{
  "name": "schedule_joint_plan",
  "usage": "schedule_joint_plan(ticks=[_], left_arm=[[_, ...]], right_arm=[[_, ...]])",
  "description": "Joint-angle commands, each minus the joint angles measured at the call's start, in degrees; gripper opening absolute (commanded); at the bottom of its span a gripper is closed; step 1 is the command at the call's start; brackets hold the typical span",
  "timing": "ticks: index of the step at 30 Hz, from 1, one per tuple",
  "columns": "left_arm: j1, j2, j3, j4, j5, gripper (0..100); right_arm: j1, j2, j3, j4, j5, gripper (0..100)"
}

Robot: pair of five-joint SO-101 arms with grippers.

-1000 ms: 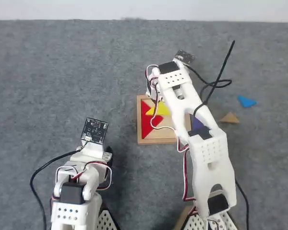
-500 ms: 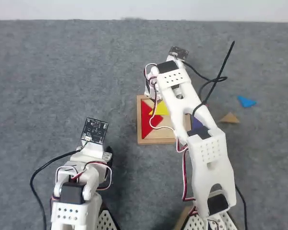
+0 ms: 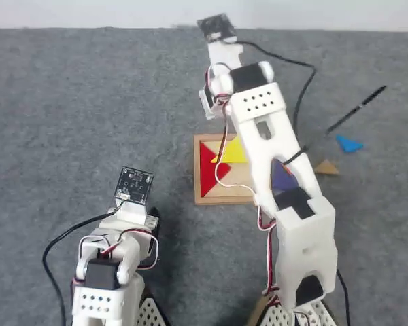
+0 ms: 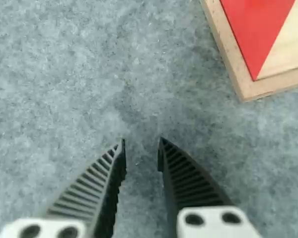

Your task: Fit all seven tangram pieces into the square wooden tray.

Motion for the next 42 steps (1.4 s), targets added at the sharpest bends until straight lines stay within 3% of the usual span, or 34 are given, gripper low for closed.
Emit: schedule_joint_plan(ticks=[1,7,12,17,28,42], left_arm=[[-0.44,-0.70,-0.75,0.18,0.53,10],[-0.44,-0.70,-0.75,0.18,0.53,10],[-0.44,-0.70,-0.75,0.18,0.53,10],[-0.44,-0.70,-0.75,0.18,0.53,10],[-0.44,-0.70,-0.75,0.18,0.53,10],[-0.44,-0.70,-0.75,0.18,0.53,10]], right_arm=[[-0.48,-4.79,7.47,-6.99,1.67,0.8],[1.19,-17.10,35.08,-29.85,2.46,0.7],[1.10,-25.71,49.93,-41.98,8.88,0.7],[2.86,-19.56,41.76,-40.13,9.32,0.9],[4.97,11.12,3.52,-20.18,10.99,0.7],[12.18,15.69,-1.23,-12.88,10.81,0.7]])
